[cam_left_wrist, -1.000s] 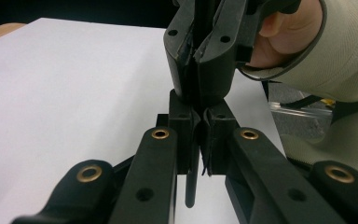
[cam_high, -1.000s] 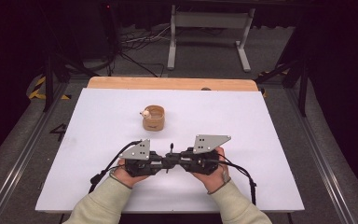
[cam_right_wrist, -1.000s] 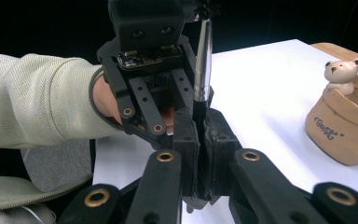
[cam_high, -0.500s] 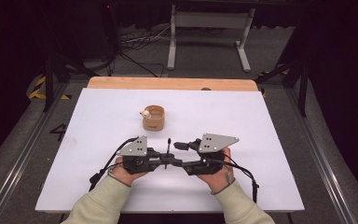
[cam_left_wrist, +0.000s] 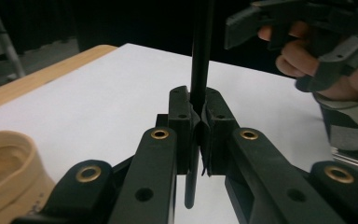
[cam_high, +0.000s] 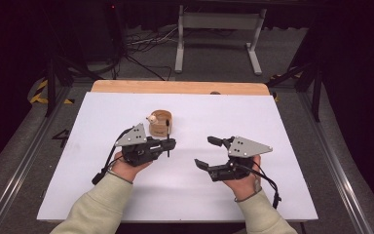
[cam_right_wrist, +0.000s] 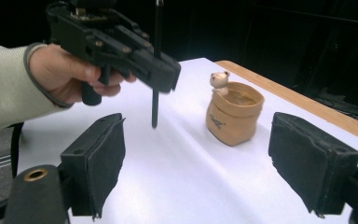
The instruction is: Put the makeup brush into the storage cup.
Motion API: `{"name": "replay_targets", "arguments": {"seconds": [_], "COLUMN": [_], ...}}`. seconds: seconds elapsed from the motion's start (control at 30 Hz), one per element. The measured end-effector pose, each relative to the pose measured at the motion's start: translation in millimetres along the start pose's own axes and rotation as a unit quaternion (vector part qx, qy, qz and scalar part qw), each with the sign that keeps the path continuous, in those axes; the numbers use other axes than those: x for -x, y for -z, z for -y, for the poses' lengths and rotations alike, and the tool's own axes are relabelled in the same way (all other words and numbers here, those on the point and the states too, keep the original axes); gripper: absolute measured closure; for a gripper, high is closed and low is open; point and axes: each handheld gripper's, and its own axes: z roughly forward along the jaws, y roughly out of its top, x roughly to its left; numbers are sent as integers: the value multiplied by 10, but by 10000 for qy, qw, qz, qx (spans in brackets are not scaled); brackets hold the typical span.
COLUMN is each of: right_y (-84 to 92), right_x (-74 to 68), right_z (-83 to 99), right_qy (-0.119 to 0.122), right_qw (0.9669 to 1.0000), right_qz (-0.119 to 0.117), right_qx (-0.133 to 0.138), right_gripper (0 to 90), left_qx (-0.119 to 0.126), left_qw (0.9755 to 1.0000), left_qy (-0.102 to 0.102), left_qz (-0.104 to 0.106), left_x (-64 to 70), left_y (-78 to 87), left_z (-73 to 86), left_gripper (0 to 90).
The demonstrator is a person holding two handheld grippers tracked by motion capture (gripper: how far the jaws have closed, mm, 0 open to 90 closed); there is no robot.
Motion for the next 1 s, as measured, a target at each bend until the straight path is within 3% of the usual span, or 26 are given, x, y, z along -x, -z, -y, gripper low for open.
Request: {"name": "replay_targets", "arguments": {"seconds": [0.1, 0.17, 0.2, 0.37, 0.47, 0.6, 0.63, 0.83, 1.0], "right_y": [76, 112, 112, 193, 217, 273, 303, 350, 378], "right_x": [43, 62, 62, 85, 97, 133, 145, 157, 183], "right_z": [29, 44, 44, 89, 109, 158, 178, 199, 229], "right_qy": [-54, -79, -79, -91, -110, -186, -209, -203, -227], "right_qw": [9999, 9999, 9999, 9997, 9995, 9990, 9986, 9981, 9979], "right_qz": [88, 134, 134, 231, 271, 386, 471, 558, 601], "right_qx": [7, 2, 2, -82, -114, -133, -121, -130, -100], "right_gripper": [187, 188, 188, 197, 197, 188, 182, 157, 145], "left_qx": [21, 65, 65, 168, 210, 235, 192, 200, 164], "left_qw": [9998, 9992, 9992, 9965, 9955, 9931, 9911, 9867, 9823], "left_qy": [-29, 79, 79, 260, 272, 316, 323, 441, 398], "left_qz": [-195, -396, -396, -776, -884, -1106, -1280, -1553, -1825], "left_x": [-29, -61, -61, -148, -177, -232, -263, -359, -403], "left_y": [-2, -5, -5, 6, 10, 6, -2, -27, -71], "left_z": [-44, -79, -79, -129, -143, -171, -191, -262, -278], "left_gripper": [844, 843, 843, 843, 842, 842, 842, 842, 842]}}
